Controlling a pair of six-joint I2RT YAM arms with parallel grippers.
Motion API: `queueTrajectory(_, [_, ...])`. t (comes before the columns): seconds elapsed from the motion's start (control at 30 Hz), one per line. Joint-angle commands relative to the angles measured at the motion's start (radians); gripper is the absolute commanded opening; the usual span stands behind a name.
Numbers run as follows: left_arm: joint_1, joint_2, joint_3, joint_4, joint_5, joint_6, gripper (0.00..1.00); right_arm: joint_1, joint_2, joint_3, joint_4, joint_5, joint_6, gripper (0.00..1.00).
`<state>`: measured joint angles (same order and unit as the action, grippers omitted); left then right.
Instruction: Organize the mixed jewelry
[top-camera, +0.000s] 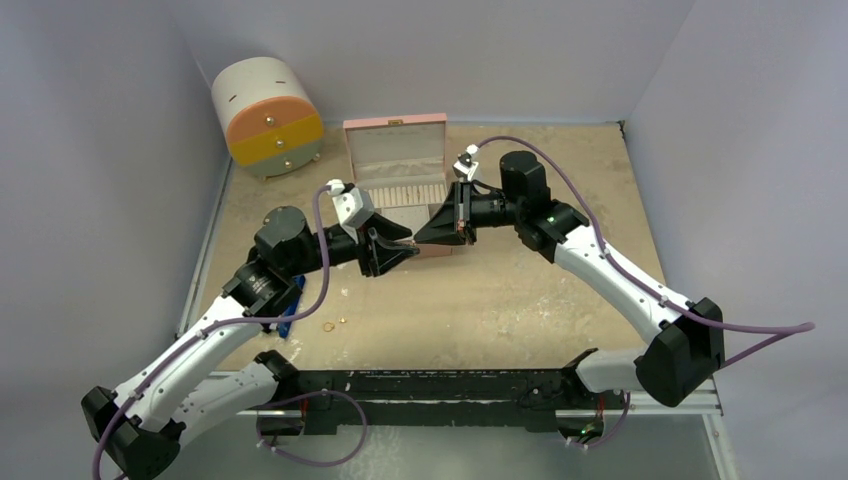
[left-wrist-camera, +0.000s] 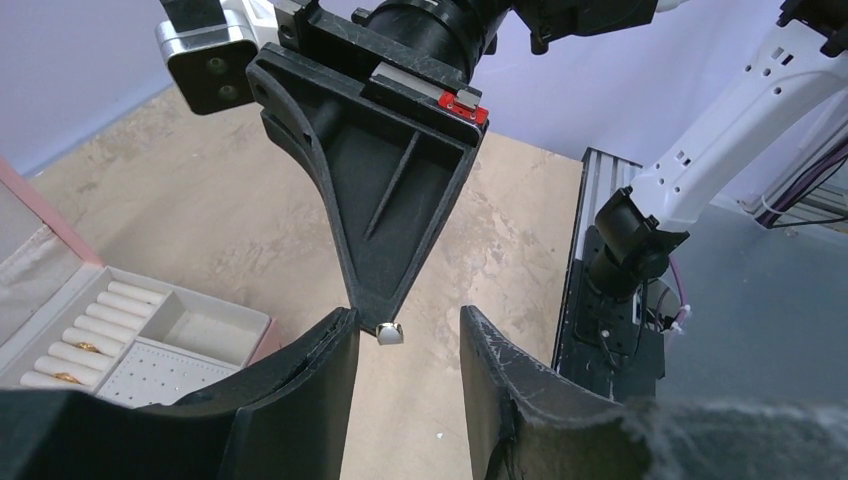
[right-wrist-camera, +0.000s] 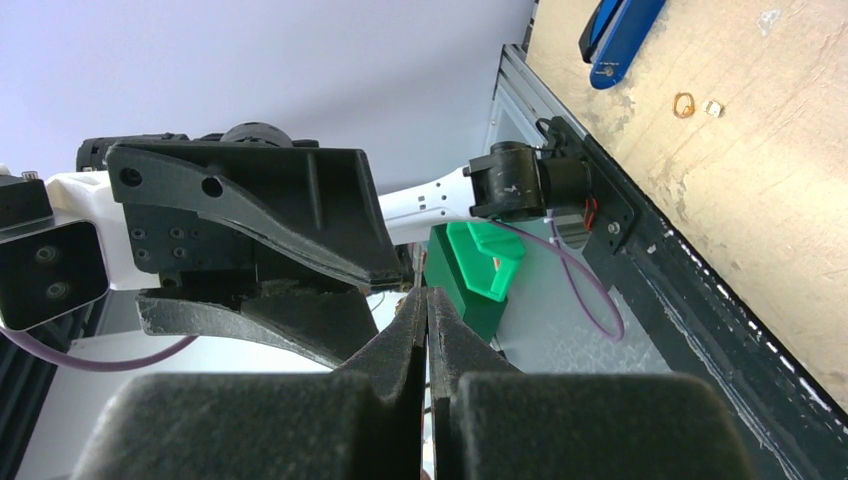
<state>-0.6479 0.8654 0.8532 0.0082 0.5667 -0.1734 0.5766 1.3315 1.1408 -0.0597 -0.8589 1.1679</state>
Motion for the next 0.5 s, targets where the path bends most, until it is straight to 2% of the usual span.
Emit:
queueTrajectory(0.0, [0.007,0.011,0.027,0.058,0.031,0.000,0.40,-0.003,-0.037,0.028,0.051,-0.038,0.011,0.00])
queueTrajectory(0.27, [0.008,0.022,0.027,0.036,0.033,0.018,0.37,-0.003,-0.035,0.033,0.052,-0.040,0.009,0.00])
queueTrajectory(0.47, [0.008,0.043,0.034,0.024,0.053,0.025,0.31,-0.003,-0.034,0.033,0.055,-0.039,0.010,0.00])
